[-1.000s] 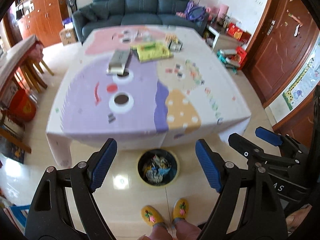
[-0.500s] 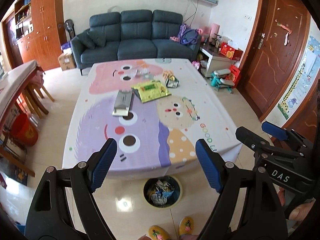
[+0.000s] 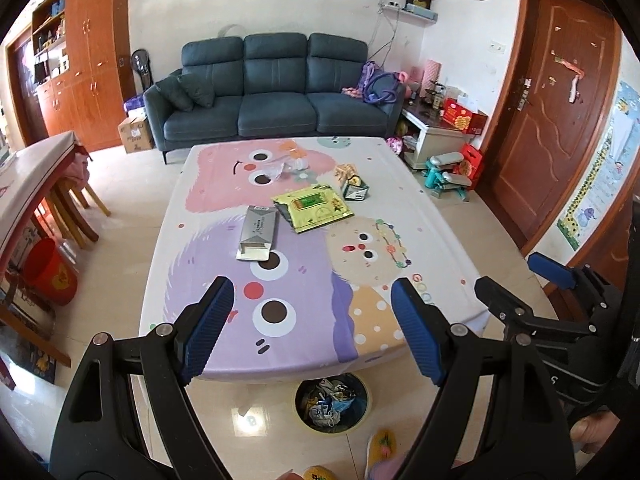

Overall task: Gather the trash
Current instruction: 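Lower both open tools toward the silver earplugs box and yellow-green tea bag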

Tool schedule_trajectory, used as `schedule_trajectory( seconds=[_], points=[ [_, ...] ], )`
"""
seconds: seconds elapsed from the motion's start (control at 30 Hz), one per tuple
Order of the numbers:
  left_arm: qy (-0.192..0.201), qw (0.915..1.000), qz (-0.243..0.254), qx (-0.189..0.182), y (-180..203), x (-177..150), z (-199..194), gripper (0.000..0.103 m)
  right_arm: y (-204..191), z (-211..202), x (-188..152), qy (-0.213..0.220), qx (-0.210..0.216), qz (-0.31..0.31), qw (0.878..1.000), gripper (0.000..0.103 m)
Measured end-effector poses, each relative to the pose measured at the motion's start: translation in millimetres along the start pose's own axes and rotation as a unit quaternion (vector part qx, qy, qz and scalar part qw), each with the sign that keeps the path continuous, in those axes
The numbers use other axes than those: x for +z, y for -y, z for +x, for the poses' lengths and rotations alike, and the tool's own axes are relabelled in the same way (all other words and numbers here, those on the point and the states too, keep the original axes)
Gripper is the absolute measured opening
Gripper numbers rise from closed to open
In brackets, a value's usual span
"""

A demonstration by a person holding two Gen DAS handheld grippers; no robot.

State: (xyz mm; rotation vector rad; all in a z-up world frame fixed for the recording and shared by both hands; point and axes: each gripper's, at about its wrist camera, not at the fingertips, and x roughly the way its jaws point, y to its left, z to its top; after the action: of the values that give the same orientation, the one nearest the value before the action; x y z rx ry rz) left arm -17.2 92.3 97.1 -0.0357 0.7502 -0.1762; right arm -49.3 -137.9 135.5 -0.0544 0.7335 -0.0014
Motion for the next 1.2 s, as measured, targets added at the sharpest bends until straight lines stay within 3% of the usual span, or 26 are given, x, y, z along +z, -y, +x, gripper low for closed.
schedule_trajectory(
  seconds=[0.3,0.43,0.53,0.77,0.9,1.0,1.2],
  points=[
    [-0.029,0.9982,-0.040,0.035,-19,17,69,0.079,-7,84,35,-0.019,0.063,-0.072,0.995,0.084],
    [-0.038,0.9939,-0.076,0.070,-28,36,112,0.079,-15,142,63,-0.033,0.115,-0.128,0.985,0.084],
    [-0.053,0.9867,-0.120,0.097,-37,54,149,0.079,-23,188,86,-0.041,0.156,-0.192,0.968,0.084],
    [-0.076,0.9618,-0.212,0.155,-56,85,233,0.079,-47,311,120,-0.065,0.220,-0.363,0.903,0.084],
    [-0.101,0.9456,-0.248,0.185,-70,91,285,0.079,-66,376,126,-0.082,0.245,-0.417,0.871,0.084],
    [-0.131,0.9402,-0.249,0.192,-76,88,316,0.079,-81,419,127,-0.099,0.267,-0.462,0.840,0.084],
    [-0.173,0.9344,-0.233,0.207,-83,79,359,0.079,-103,466,117,-0.121,0.302,-0.527,0.785,0.084]
  ],
)
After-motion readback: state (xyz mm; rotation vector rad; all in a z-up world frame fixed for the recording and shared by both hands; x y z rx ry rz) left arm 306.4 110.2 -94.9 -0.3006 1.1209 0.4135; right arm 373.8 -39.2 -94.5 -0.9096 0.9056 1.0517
